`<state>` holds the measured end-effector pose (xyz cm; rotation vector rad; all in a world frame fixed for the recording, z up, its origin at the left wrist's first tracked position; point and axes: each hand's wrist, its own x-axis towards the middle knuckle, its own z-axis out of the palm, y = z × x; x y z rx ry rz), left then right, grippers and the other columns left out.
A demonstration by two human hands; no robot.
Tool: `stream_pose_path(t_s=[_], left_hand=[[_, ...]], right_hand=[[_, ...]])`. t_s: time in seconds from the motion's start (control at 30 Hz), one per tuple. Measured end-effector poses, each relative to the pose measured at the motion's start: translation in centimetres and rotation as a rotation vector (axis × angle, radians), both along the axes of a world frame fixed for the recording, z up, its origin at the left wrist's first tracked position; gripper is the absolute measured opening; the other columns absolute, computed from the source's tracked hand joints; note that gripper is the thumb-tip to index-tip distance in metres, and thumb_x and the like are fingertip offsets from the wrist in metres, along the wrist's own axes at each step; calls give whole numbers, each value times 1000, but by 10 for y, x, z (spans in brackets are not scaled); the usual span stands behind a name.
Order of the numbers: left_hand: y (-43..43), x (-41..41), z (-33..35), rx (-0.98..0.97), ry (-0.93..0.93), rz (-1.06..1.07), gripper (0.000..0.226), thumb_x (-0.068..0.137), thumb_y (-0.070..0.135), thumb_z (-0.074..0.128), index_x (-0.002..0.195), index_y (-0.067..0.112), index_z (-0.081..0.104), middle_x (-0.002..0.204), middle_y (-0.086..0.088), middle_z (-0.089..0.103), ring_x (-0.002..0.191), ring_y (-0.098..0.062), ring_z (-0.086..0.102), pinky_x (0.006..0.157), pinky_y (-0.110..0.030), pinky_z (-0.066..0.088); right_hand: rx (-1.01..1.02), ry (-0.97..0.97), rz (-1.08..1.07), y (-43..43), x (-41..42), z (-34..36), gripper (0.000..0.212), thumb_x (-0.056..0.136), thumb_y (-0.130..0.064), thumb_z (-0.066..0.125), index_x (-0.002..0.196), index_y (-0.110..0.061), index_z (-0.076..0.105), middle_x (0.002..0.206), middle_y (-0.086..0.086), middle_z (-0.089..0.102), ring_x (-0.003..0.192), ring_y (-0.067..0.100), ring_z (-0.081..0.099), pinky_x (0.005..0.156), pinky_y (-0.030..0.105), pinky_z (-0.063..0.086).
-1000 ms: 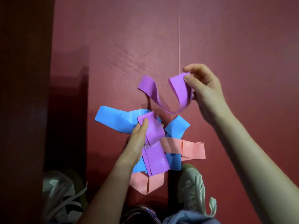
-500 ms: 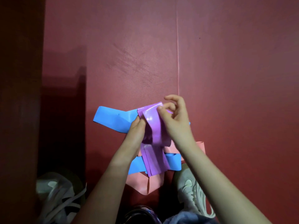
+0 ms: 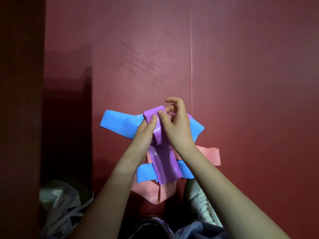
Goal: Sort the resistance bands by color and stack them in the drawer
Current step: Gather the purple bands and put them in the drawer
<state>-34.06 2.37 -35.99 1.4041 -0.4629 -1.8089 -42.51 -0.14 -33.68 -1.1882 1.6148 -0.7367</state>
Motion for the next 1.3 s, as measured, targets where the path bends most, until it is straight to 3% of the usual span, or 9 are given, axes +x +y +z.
stream_pose_path(t_s=[0.1,0.23,0.4,0.5,0.7,0.97,1.07,1.13,1.3], left_hand=[[0,2,1,-29,-1,-2,30,98,21,33,100,23,63,90,8,73,90,-7,67,77,-15,51],[-1,3,14,-80,-11,-9,37,98,23,31,120,7,56,111,-10,67,103,-16,64,84,-19,51],[-13,3,50,-134,0,-22,26,97,21,33,102,19,59,76,8,74,75,-3,69,65,-13,52],[-15,0,70,-169,31,-47,27,97,19,32,101,18,59,74,9,74,72,-2,69,63,-13,51],[-18,-16,125,-206,5,5,25,94,25,41,102,19,63,91,5,74,91,-12,68,84,-24,54],[-14,-37,220,-265,-108,31,20,96,16,35,99,6,53,51,3,54,34,3,51,40,-7,39],[-19,-41,255,-322,-117,36,25,95,19,37,106,7,55,71,5,63,53,5,59,56,-9,48],[-23,-41,282,-363,-113,35,32,95,25,38,113,8,58,67,10,65,53,4,58,55,-10,48],[-28,-40,357,-484,-2,51,29,81,40,42,87,26,67,87,13,74,85,-11,64,77,-31,49]], right_hand=[[-13,-21,-19,0,0,4,27,84,-6,58,98,-22,42,76,-9,48,64,4,45,74,24,40],[-28,-105,-32,0,2,16,26,84,-16,58,97,-30,41,75,-9,48,62,1,46,68,13,40],[-91,-206,-22,-1,-6,51,21,88,-16,50,106,-24,43,78,-12,48,70,-6,48,71,7,39],[-113,-215,7,-4,-13,74,27,79,-14,45,105,-22,45,78,-11,48,68,-9,48,69,5,39],[-175,-199,65,-4,-31,131,46,66,-3,39,100,-33,43,85,-8,51,75,-5,50,74,7,41],[-226,-333,-40,5,-52,204,35,60,0,36,83,-25,44,83,-6,50,72,-8,51,71,9,42],[-210,-389,-41,6,-62,234,35,67,9,39,84,-21,44,82,-3,50,67,-10,51,64,6,44],[-168,-350,20,11,-69,247,35,72,12,41,85,-21,46,83,-2,53,69,-8,53,64,6,45],[-115,-187,77,24,-81,277,19,79,-6,49,83,-24,56,82,-1,58,71,-4,50,67,7,42]])
